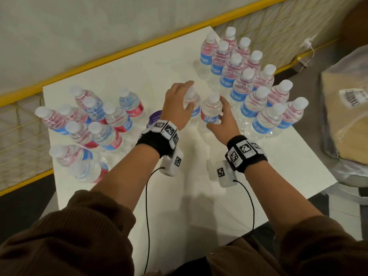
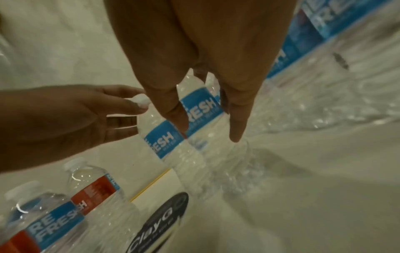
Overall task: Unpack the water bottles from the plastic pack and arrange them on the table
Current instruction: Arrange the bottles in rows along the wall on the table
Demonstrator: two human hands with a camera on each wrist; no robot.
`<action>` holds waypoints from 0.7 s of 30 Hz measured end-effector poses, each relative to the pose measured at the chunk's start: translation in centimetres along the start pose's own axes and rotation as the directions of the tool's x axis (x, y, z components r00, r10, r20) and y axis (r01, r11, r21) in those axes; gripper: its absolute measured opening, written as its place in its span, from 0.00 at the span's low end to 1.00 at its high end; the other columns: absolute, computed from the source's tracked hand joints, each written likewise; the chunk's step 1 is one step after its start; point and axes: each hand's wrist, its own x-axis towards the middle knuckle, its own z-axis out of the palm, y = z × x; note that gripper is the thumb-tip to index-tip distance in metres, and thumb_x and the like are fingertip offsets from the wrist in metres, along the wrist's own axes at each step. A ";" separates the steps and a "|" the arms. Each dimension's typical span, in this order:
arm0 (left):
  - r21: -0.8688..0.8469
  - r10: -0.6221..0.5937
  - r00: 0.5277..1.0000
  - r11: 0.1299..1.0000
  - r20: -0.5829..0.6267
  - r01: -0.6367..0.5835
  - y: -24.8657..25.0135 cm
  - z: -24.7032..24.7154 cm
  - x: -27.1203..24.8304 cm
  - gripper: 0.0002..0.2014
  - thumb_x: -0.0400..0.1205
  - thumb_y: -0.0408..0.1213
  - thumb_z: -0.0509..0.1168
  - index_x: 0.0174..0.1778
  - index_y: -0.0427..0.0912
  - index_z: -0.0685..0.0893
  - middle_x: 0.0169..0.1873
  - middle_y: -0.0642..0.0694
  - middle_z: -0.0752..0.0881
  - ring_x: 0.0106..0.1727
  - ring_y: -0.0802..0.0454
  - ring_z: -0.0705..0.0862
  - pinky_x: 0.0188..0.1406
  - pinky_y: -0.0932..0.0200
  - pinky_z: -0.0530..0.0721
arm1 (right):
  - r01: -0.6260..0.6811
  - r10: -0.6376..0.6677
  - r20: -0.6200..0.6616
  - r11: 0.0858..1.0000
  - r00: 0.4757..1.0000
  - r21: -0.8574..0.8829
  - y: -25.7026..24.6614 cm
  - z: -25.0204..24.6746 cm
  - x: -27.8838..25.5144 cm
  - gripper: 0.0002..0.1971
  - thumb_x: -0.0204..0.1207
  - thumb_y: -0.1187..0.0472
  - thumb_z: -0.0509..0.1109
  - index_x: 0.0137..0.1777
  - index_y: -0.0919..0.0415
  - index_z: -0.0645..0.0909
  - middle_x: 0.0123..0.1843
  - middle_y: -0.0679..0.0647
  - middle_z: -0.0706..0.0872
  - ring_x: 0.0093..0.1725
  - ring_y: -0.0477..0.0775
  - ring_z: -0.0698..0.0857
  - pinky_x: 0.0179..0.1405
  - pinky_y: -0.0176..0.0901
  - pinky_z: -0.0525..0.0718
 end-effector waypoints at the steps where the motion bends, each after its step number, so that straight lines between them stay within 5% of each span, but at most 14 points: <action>1: -0.061 -0.048 0.999 0.997 -0.016 0.047 -0.8 0.6 -0.7 0.33 0.74 0.30 0.68 0.77 0.43 0.68 0.67 0.40 0.73 0.68 0.43 0.75 0.66 0.59 0.73 | -0.041 0.041 0.018 0.999 0.999 -0.005 0.7 0.2 0.0 0.42 0.70 0.75 0.69 0.81 0.57 0.54 0.76 0.54 0.71 0.73 0.53 0.73 0.69 0.41 0.74; 4: -0.132 -0.272 0.960 0.951 0.062 0.278 -3.3 2.8 -2.3 0.47 0.71 0.37 0.76 0.81 0.42 0.55 0.73 0.40 0.69 0.73 0.44 0.71 0.73 0.48 0.72 | -0.104 0.106 0.013 0.990 0.994 -0.098 2.7 0.9 0.1 0.39 0.74 0.69 0.70 0.81 0.57 0.54 0.75 0.54 0.73 0.72 0.52 0.74 0.65 0.37 0.71; 6: -0.185 -0.360 0.922 0.905 0.146 0.383 -4.5 4.2 -2.5 0.46 0.71 0.39 0.77 0.81 0.40 0.56 0.73 0.41 0.72 0.73 0.45 0.73 0.73 0.46 0.74 | -0.095 0.091 -0.046 0.990 0.995 -0.100 3.3 1.5 0.6 0.36 0.73 0.66 0.73 0.79 0.59 0.61 0.72 0.55 0.77 0.70 0.54 0.77 0.66 0.38 0.72; 9: -0.248 -0.382 0.920 0.886 0.086 0.391 -5.3 5.3 -1.2 0.36 0.72 0.37 0.75 0.74 0.38 0.66 0.66 0.43 0.80 0.66 0.46 0.80 0.66 0.48 0.79 | -0.090 0.066 -0.123 0.974 0.990 -0.206 3.5 2.5 2.0 0.34 0.69 0.57 0.78 0.72 0.64 0.68 0.67 0.59 0.77 0.68 0.60 0.76 0.70 0.50 0.72; 12: -0.264 -0.393 0.916 0.878 0.082 0.400 -5.8 5.6 1.3 0.31 0.76 0.32 0.72 0.74 0.39 0.66 0.65 0.43 0.81 0.66 0.48 0.79 0.61 0.60 0.77 | -0.160 0.103 -0.206 0.947 0.973 -0.280 3.1 3.6 4.1 0.35 0.65 0.50 0.80 0.68 0.66 0.71 0.66 0.61 0.73 0.68 0.61 0.73 0.70 0.49 0.70; 21: -0.172 -0.326 0.931 0.920 0.162 0.352 -8.3 5.7 10.0 0.32 0.82 0.35 0.65 0.80 0.42 0.58 0.73 0.42 0.75 0.74 0.44 0.74 0.68 0.56 0.72 | -0.248 0.219 -0.293 0.967 0.931 -0.065 3.2 5.8 11.1 0.40 0.67 0.49 0.79 0.77 0.55 0.65 0.69 0.60 0.71 0.69 0.61 0.75 0.70 0.56 0.75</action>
